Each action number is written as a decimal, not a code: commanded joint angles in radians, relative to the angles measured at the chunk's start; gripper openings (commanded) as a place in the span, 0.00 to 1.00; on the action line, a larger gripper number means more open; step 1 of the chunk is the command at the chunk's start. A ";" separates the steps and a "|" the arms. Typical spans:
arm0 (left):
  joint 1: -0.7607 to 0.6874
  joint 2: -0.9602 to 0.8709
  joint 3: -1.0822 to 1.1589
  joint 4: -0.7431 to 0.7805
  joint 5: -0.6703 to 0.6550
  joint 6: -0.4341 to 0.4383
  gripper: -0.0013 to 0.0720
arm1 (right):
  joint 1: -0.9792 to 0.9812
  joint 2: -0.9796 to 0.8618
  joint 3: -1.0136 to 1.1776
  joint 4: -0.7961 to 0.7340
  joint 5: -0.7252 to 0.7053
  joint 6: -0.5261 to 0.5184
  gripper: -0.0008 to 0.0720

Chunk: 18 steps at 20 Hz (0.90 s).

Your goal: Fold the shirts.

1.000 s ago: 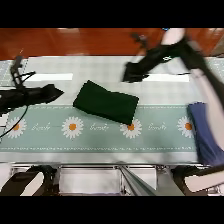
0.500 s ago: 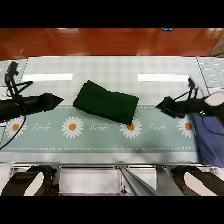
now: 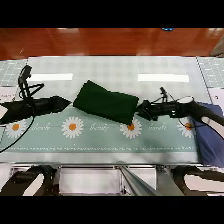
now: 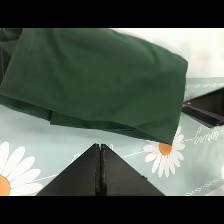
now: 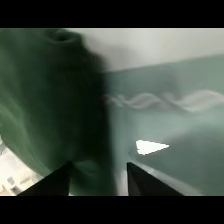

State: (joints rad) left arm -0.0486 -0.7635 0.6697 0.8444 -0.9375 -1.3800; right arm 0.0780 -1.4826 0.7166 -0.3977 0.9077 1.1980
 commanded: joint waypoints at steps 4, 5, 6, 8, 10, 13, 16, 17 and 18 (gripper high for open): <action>-0.004 -0.050 -0.002 0.000 0.003 -0.001 0.06 | 0.130 -0.161 0.205 0.014 0.041 -0.009 0.54; -0.004 -0.055 -0.002 0.000 0.003 0.000 0.06 | 0.138 -0.166 0.232 -0.004 0.052 0.002 0.37; -0.004 -0.060 -0.002 -0.002 0.003 0.000 0.06 | 0.140 -0.165 0.258 -0.018 0.068 -0.002 0.09; -0.004 -0.061 -0.002 -0.006 0.005 0.000 0.06 | 0.140 -0.164 0.345 -0.069 0.134 -0.009 0.04; -0.004 -0.062 -0.002 -0.006 0.020 0.000 0.06 | 0.159 -0.163 0.494 -0.225 0.194 0.066 0.04; -0.004 -0.082 -0.002 -0.011 0.034 -0.007 0.06 | 0.188 -0.163 0.787 -0.482 0.298 0.242 0.03; -0.004 -0.084 -0.002 -0.059 0.005 -0.019 0.06 | 0.132 -0.163 1.091 -0.673 0.448 0.362 0.03; -0.004 -0.084 -0.002 -0.059 0.002 -0.019 0.06 | 0.106 -0.163 1.173 -0.702 0.502 0.380 0.03; -0.004 -0.084 -0.001 -0.059 0.003 -0.019 0.06 | 0.074 -0.163 1.248 -0.714 0.563 0.386 0.03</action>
State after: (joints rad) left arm -0.0525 -0.8436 0.6685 0.8047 -0.9237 -1.3952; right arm 0.2047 -1.6451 1.7237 -0.9504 1.3006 1.4849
